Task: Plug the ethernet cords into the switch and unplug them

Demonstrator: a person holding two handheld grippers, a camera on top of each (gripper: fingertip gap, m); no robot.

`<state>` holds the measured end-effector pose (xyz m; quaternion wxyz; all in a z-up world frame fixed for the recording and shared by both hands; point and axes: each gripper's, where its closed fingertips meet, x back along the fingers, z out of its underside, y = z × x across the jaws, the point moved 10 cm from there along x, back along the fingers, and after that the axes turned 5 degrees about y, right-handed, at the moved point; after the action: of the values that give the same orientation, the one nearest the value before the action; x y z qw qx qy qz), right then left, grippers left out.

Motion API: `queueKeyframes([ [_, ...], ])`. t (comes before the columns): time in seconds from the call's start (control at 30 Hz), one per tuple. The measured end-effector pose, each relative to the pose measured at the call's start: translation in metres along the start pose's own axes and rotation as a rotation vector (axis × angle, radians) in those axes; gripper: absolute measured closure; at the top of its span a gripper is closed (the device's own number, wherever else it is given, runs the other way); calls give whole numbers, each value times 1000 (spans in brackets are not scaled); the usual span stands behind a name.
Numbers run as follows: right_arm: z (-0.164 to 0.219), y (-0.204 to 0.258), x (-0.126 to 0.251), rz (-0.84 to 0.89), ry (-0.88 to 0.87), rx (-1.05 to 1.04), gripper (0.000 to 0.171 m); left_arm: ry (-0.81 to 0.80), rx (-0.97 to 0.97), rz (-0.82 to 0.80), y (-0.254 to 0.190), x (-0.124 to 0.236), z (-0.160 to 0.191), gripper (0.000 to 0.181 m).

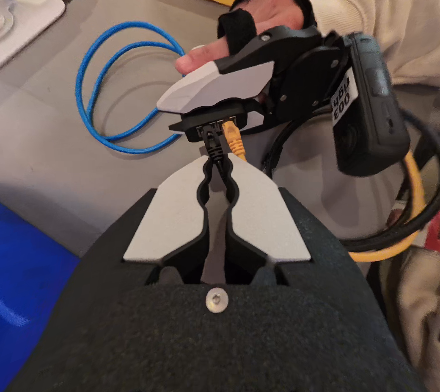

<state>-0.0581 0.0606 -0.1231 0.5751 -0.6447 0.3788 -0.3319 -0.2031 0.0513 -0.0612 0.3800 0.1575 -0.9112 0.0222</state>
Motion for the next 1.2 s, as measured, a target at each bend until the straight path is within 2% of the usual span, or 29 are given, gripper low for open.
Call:
queueKeyframes([
  [0.1, 3, -7, 2, 74, -14, 37, 145, -115, 219, 159, 10, 0, 2, 171],
  [0.17, 2, -10, 5, 110, -28, 44, 145, -160, 368, 293, 20, -1, 6, 160],
  [0.33, -3, -8, 8, 135, -57, 85, 145, -247, 567, 485, 26, -7, 10, 157],
  [0.4, -2, -9, 7, 131, -47, 80, 145, -196, 490, 403, 22, -9, 11, 155],
  [0.47, -1, -6, 5, 115, -29, 96, 145, -189, 403, 307, 17, -6, 8, 166],
  [0.53, 1, -6, 5, 100, -19, 92, 145, -182, 334, 236, 14, -4, 6, 168],
  [0.7, 3, -4, 5, 81, -13, 98, 145, -121, 217, 168, 7, -8, 7, 171],
  [0.83, 4, -4, 3, 52, -10, 66, 144, -57, 95, 53, 1, -5, 1, 172],
  [1.2, 0, 0, 3, 12, -15, -1, 143, -15, 69, 16, -3, 0, 2, 173],
])
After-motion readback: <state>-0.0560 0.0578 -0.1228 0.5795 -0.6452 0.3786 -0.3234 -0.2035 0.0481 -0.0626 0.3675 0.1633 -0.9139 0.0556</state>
